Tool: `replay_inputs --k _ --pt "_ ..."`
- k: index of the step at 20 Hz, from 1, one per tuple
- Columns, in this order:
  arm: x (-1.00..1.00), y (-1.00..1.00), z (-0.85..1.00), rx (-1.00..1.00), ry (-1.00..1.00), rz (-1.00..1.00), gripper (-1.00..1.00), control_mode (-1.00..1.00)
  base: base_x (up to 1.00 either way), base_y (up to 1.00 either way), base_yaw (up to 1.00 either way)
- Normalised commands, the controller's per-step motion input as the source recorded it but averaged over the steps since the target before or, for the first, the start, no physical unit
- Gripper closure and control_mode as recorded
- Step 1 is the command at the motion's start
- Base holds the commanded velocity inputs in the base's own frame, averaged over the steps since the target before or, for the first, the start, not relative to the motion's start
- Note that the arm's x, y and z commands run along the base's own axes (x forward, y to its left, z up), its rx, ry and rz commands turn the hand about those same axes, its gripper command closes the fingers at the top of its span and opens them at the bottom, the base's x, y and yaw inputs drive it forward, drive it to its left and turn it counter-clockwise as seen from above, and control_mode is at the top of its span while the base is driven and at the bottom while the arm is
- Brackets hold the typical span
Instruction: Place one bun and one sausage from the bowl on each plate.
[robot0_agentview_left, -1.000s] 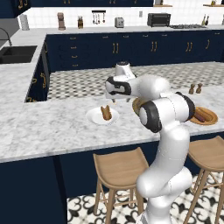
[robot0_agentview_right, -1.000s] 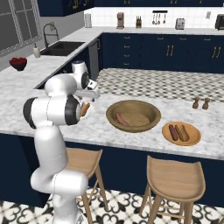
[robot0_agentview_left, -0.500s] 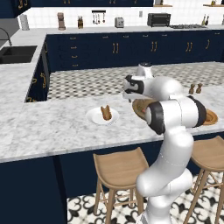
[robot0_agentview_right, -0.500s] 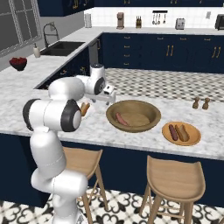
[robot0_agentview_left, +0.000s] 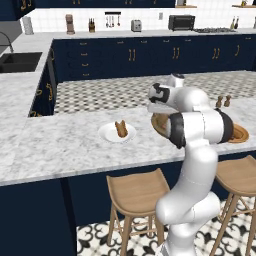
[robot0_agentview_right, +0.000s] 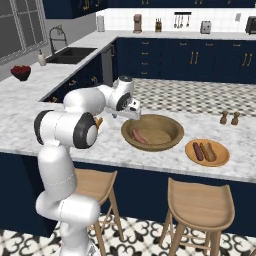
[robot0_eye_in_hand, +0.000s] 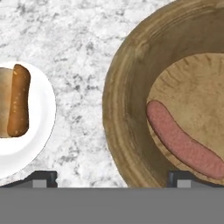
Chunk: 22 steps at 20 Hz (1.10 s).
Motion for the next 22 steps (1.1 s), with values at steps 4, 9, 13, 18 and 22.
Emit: replay_inputs --k 4,9,13,18,22 --pt "0.08 0.0 -0.32 0.0 0.0 0.01 -1.0 -1.0 0.0 0.0 0.0" --pt "0.02 -0.24 -0.18 0.01 0.0 0.01 -1.0 -1.0 0.0 0.0 0.0" --pt "0.0 -0.51 -0.11 0.0 0.0 0.02 -1.0 -1.0 0.0 0.0 0.0" --pt "0.0 -0.56 -0.12 0.0 0.0 0.05 -1.0 -1.0 0.0 0.0 0.0" --pt "0.0 -0.33 -0.27 0.0 0.01 0.08 -1.0 -1.0 0.0 0.0 0.0"
